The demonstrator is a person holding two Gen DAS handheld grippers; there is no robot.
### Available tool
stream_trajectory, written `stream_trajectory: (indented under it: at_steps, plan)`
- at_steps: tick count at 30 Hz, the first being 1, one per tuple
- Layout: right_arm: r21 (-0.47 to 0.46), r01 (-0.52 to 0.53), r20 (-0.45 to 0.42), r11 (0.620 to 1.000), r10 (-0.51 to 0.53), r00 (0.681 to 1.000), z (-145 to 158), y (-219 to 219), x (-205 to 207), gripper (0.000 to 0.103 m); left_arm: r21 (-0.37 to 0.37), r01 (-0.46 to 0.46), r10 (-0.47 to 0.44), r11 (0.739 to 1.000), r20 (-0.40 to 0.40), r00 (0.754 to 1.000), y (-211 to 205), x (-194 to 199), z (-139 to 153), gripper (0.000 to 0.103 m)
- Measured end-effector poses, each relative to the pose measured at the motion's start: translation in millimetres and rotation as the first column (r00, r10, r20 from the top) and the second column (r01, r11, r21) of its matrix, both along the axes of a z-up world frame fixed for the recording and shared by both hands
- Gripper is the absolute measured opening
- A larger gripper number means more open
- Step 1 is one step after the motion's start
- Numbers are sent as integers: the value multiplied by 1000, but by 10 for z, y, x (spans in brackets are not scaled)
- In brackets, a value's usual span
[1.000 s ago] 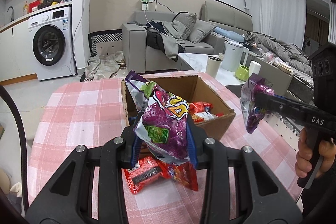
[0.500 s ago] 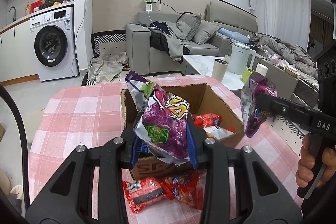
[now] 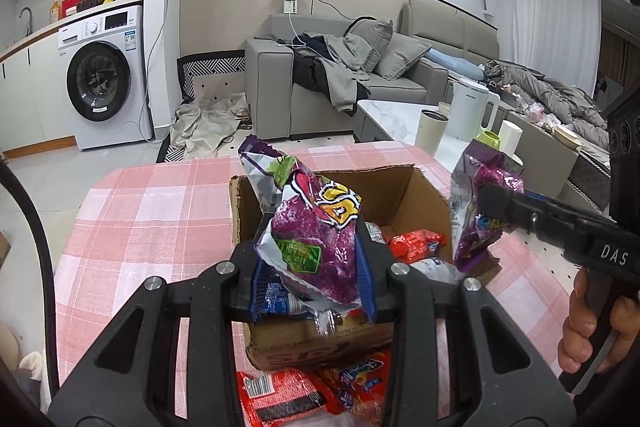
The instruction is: Organize snacks
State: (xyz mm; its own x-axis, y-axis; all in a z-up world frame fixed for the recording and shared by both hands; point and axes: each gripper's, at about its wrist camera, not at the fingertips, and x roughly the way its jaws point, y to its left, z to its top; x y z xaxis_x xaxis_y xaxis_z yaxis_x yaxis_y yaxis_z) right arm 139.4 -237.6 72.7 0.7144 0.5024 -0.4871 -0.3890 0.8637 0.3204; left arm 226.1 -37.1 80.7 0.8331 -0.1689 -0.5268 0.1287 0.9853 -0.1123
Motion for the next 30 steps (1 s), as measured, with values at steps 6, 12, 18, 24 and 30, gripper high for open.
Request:
stream_trajectory:
  at_steps: [6,12,18,24,30]
  plan:
    - [-9,-11,-6,1000,10,1000,-44,119,101,55,5,-7,7,1000,-12,1000,4,155,-83,33]
    - [-19,-20,-19,1000,20,1000,-97,200,205,55,19,-14,15,1000,-24,1000,-23,303,-174,33]
    - [-38,-29,-28,999,28,999,-143,298,288,55,20,-13,14,1000,-40,999,-23,395,-275,33]
    - [-63,-39,-43,997,36,998,-217,378,364,55,42,-4,6,999,-52,999,-99,492,-367,33]
    - [-70,-40,-64,997,36,997,-286,396,465,55,62,5,-2,998,-60,998,-142,504,-458,33]
